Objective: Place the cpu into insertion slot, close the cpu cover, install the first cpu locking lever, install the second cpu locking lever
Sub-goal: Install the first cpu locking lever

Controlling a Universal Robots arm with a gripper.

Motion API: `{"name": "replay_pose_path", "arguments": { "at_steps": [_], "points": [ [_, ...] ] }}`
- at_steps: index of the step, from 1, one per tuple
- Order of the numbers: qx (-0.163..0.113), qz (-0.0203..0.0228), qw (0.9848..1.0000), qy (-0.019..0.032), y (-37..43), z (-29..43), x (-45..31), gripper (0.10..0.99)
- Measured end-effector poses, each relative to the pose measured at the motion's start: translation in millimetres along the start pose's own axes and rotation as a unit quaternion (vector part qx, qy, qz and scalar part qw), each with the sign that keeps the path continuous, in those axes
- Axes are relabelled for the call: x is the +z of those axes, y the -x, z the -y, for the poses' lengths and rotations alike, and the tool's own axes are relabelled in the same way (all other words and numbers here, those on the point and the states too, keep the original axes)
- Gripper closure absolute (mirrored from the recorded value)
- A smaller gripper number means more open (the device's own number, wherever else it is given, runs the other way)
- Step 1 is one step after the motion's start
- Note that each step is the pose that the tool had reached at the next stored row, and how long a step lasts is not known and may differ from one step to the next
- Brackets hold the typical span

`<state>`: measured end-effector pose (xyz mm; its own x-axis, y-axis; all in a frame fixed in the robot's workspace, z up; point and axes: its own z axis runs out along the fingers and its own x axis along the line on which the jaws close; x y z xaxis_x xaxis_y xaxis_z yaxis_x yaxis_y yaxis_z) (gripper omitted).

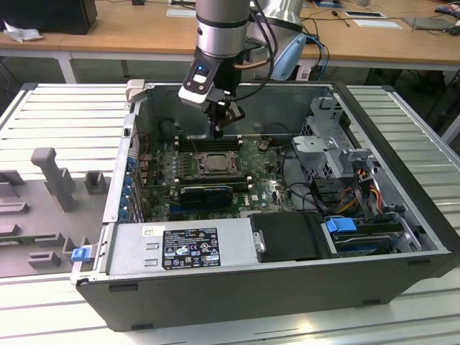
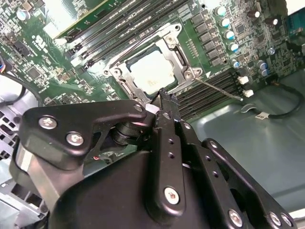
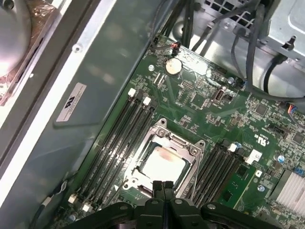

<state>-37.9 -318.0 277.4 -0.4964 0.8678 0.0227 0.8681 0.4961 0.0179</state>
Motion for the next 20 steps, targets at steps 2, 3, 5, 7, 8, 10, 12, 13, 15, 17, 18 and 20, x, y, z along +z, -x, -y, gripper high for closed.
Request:
{"name": "replay_pose_path", "arguments": {
  "at_steps": [2, 3, 5, 7, 8, 10, 12, 13, 15, 17, 18, 20],
  "points": [
    [-0.021, -0.0004, 0.9998, -0.0005, 0.0, 0.0, 0.0, 0.980],
    [-0.034, -0.0006, 0.9994, -0.0008, 0.0, 0.0, 0.0, 0.980],
    [-0.047, -0.0008, 0.9989, -0.0011, 0.0, 0.0, 0.0, 0.980],
    [-0.064, -0.0011, 0.9980, -0.0015, 0.0, 0.0, 0.0, 0.980],
    [-0.071, -0.0012, 0.9975, -0.0016, 0.0, 0.0, 0.0, 0.980],
    [-0.079, -0.0014, 0.9968, -0.0018, 0.0, 0.0, 0.0, 0.980],
    [-0.093, -0.0016, 0.9957, -0.0021, 0.0, 0.0, 0.0, 0.980],
    [-0.099, -0.0017, 0.9951, -0.0022, 0.0, 0.0, 0.0, 0.980],
    [-0.135, -0.0024, 0.9908, -0.0031, 0.0, 0.0, 0.0, 0.980],
    [-0.164, -0.0029, 0.9864, -0.0037, 0.0, 0.0, 0.0, 0.980],
    [-0.173, -0.0031, 0.9849, -0.0039, 0.0, 0.0, 0.0, 0.980],
    [-0.196, -0.0035, 0.9806, -0.0044, 0.0, 0.0, 0.0, 0.980]
  ]
}}
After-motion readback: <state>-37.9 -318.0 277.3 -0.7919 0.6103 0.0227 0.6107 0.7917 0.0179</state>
